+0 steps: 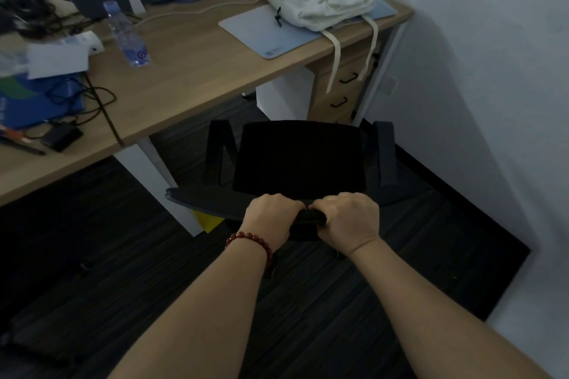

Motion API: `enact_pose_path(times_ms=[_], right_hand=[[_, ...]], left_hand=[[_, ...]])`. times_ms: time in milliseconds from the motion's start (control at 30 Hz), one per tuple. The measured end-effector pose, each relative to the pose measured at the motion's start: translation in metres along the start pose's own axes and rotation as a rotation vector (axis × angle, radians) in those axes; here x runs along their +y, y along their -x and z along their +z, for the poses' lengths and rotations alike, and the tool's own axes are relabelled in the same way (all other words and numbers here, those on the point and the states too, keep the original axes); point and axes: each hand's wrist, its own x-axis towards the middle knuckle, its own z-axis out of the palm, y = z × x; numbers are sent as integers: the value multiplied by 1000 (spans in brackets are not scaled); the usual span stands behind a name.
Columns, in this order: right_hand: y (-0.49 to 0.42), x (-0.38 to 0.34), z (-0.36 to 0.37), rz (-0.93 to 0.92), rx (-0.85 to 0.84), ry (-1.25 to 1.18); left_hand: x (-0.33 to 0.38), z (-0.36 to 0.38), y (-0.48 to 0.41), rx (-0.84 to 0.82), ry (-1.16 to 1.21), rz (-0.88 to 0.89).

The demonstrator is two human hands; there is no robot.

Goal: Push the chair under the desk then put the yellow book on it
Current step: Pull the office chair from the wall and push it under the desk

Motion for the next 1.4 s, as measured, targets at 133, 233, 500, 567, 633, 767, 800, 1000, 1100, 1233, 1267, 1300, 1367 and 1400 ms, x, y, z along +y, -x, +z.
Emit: enact_pose_path(times_ms=[133, 233, 500, 567, 633, 767, 800, 1000, 1100, 1233, 1267, 1300, 1367, 1400], right_hand=[[-12, -2, 7, 7, -20, 0], [-21, 1, 13, 1, -16, -10], [-83, 4, 24, -50, -52, -45], [-98, 5, 28, -56, -69, -51], [-115, -1, 33, -45, -67, -66], [-148, -26, 44, -26, -69, -115], [-155, -32, 45, -21, -68, -119], [-182, -53, 52, -1, -76, -111], [-184, -53, 53, 12, -67, -81], [-184, -53, 52, 31, -48, -78], [-183, -56, 52, 43, -62, -78], [-183, -58, 52, 55, -73, -78], [-182, -59, 51, 68, -100, -67], [-182, -60, 48, 62, -141, -58]], left_hand=[[-8, 0, -5, -3, -5, -33], [-15, -2, -14, 5, -10, -49], [-50, -13, -46, 132, -37, -127], [-61, -16, -55, 147, -48, -106], [-79, -23, -64, 155, -87, -82], [-124, -38, -75, 133, -140, -85], [-132, -40, -76, 135, -146, -82], [-170, -48, -85, 105, -152, -53], [-170, -45, -85, 134, -140, -27], [-172, -46, -84, 135, -123, -15], [-173, -45, -83, 133, -125, -21], [-173, -45, -82, 132, -124, -24], [-172, -43, -81, 130, -119, -25], [-171, -42, -81, 133, -111, -28]])
